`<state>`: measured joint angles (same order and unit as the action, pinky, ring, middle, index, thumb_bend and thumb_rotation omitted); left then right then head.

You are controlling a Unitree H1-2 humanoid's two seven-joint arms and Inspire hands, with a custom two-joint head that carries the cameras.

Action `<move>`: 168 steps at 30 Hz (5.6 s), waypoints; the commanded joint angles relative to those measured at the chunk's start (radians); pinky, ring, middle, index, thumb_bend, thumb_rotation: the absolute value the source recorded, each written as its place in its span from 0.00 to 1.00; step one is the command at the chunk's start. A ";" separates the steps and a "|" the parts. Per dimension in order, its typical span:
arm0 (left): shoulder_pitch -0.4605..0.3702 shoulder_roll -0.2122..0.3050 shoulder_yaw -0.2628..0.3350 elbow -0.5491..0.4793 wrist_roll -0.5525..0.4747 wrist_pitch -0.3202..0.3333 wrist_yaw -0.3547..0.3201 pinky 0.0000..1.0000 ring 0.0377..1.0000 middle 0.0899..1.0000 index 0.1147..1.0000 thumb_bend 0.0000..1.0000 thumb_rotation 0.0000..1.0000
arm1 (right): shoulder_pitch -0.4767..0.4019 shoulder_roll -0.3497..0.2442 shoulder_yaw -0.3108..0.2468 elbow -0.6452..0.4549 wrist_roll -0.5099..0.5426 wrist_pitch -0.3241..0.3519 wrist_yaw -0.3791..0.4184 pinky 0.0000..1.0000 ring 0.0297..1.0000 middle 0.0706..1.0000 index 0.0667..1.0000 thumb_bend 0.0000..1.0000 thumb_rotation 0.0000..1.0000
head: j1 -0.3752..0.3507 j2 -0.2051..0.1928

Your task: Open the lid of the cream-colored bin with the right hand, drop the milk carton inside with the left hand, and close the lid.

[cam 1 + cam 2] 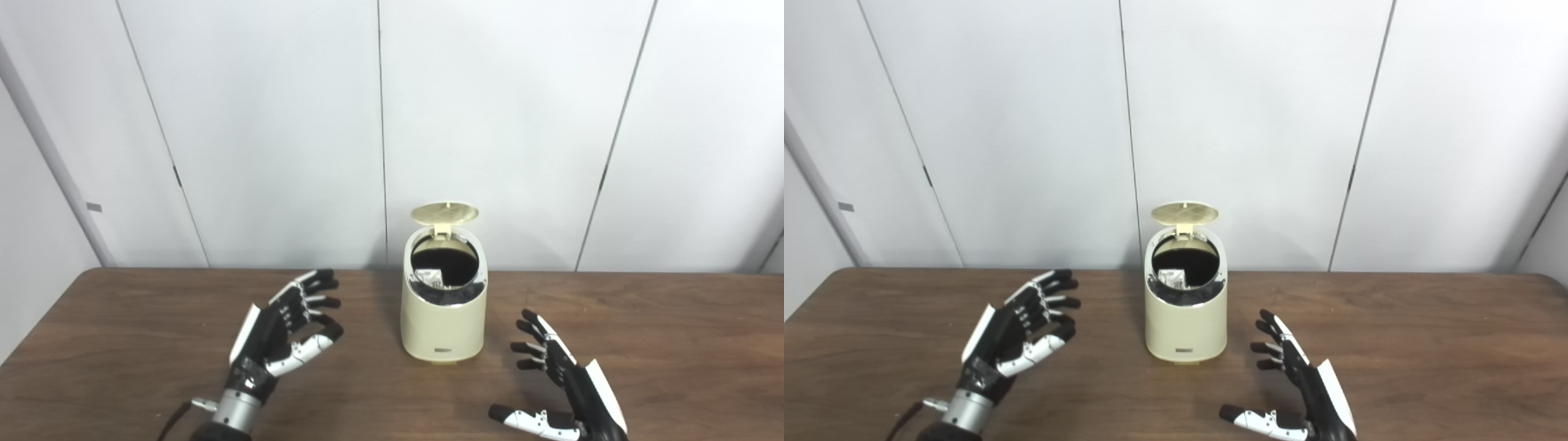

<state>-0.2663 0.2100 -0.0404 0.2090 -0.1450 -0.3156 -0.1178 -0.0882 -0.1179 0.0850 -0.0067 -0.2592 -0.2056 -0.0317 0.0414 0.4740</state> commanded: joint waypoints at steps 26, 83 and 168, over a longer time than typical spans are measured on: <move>0.008 -0.048 0.035 0.075 0.067 -0.133 -0.039 0.49 0.60 0.67 0.71 0.69 0.24 | -0.213 -0.153 -0.057 -0.104 -0.026 0.119 0.078 0.77 0.88 0.91 0.91 0.71 0.45 | -0.050 -0.009; 0.015 -0.078 0.052 0.063 0.103 -0.117 -0.023 0.48 0.60 0.68 0.69 0.70 0.26 | -0.653 -0.350 0.201 -0.175 -0.276 0.327 0.494 0.88 0.99 0.89 0.87 0.69 0.64 | -0.027 0.009; 0.043 -0.082 0.064 -0.028 0.089 -0.062 -0.028 0.46 0.58 0.66 0.69 0.67 0.23 | -0.522 -0.306 0.153 -0.223 -0.544 0.071 0.452 0.90 0.93 0.82 0.84 0.71 0.56 | 0.016 0.056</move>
<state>-0.2131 0.1238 0.0205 0.1962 -0.0486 -0.3610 -0.1528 -0.5685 -0.4323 0.2745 -0.2077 -0.8460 -0.1344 0.4792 0.0568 0.5292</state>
